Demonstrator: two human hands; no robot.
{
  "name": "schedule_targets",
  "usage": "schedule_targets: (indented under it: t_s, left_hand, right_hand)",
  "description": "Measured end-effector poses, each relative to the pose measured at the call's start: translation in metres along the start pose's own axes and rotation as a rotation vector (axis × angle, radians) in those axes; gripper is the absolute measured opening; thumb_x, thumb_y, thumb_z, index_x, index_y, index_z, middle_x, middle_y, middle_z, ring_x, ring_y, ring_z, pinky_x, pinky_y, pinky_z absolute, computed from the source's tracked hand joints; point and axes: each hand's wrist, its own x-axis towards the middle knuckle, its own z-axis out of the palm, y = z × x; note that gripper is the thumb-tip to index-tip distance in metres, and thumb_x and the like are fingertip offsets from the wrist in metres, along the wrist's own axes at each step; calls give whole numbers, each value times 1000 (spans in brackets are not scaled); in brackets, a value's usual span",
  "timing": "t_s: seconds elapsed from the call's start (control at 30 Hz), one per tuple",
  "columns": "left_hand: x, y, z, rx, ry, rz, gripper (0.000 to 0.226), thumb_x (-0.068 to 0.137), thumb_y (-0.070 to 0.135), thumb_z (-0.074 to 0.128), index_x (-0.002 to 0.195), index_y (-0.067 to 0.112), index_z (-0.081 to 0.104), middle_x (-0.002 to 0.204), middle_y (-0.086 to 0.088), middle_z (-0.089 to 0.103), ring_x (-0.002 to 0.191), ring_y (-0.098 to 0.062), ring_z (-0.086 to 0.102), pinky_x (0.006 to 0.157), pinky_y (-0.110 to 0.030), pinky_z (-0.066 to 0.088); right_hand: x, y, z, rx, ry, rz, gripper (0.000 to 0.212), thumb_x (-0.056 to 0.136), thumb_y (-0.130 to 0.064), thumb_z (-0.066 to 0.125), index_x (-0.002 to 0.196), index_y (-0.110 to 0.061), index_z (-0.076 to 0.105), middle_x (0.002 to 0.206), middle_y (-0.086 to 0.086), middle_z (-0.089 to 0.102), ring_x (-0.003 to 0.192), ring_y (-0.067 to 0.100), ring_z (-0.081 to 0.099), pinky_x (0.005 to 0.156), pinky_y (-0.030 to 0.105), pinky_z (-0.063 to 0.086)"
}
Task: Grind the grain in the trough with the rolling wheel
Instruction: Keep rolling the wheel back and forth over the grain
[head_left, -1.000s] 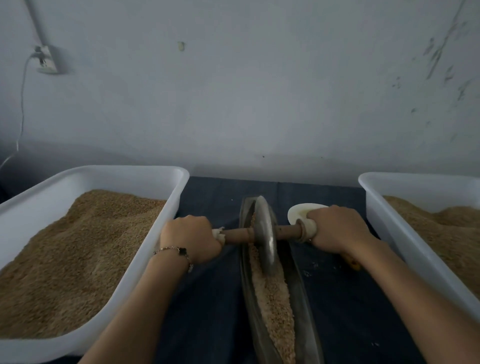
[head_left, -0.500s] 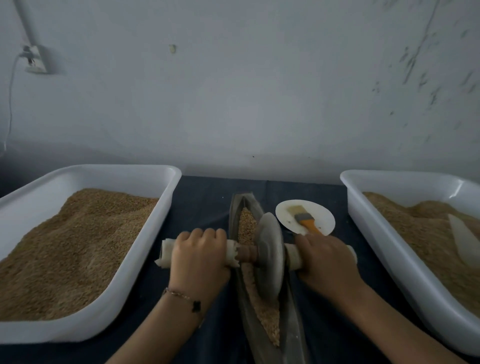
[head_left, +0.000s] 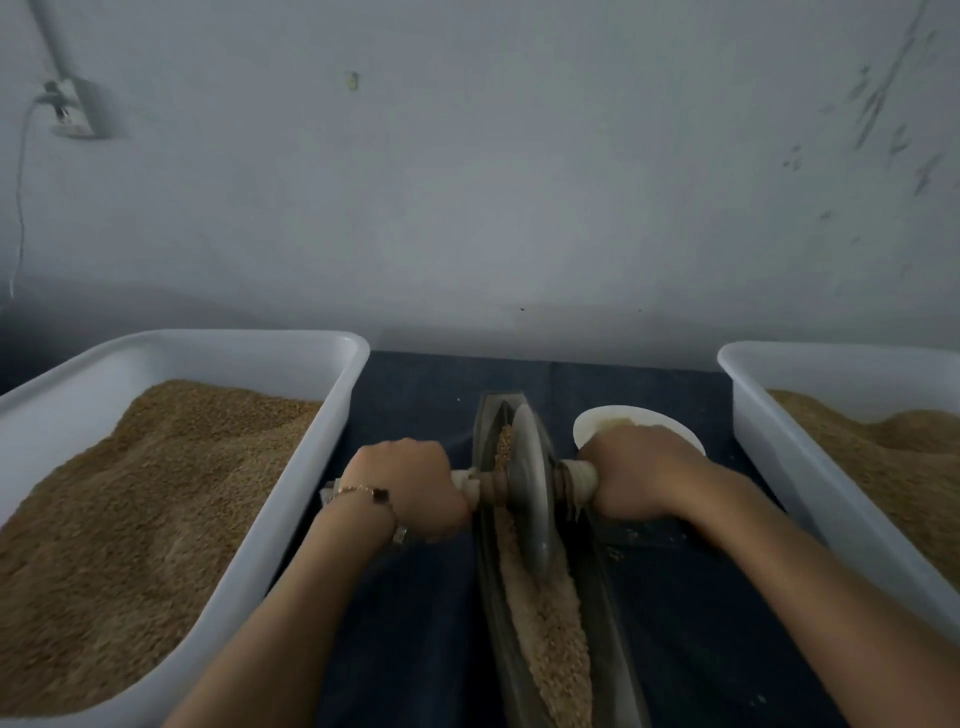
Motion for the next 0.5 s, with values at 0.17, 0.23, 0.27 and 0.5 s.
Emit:
schedule_targets:
  t_s: [0.17, 0.23, 0.27, 0.5]
  left_hand:
    - [15, 1, -7, 34, -22, -8, 19, 68, 37, 63, 62, 19, 62, 63, 5, 61, 60, -12, 58, 54, -23, 44]
    - [6, 4, -4, 90, 67, 21, 29, 78, 47, 54, 65, 21, 57, 63, 6, 58, 58, -10, 55, 51, -23, 38]
    - [-1, 6, -2, 116, 124, 36, 31, 80, 50, 51, 67, 23, 54, 63, 7, 57, 57, -8, 54, 51, -23, 37]
    - [-87, 17, 56, 102, 823, 241, 23, 58, 23, 74, 56, 18, 51, 51, 2, 49, 42, -16, 45, 43, -27, 38]
  right_hand:
    - [16, 5, -6, 94, -136, 37, 3, 62, -20, 64, 62, -22, 61, 65, -1, 62, 64, 17, 60, 54, 27, 42]
    - [1, 3, 6, 58, 2, 27, 2, 70, -27, 56, 70, -26, 57, 74, -3, 61, 70, 17, 57, 54, 27, 40]
    - [-10, 1, 14, 52, 85, 37, 4, 72, -32, 54, 73, -28, 53, 79, -3, 60, 74, 17, 56, 57, 29, 42]
    - [-93, -18, 64, -134, 944, -170, 35, 49, -14, 83, 75, -14, 59, 59, 4, 57, 49, 22, 54, 45, 30, 43]
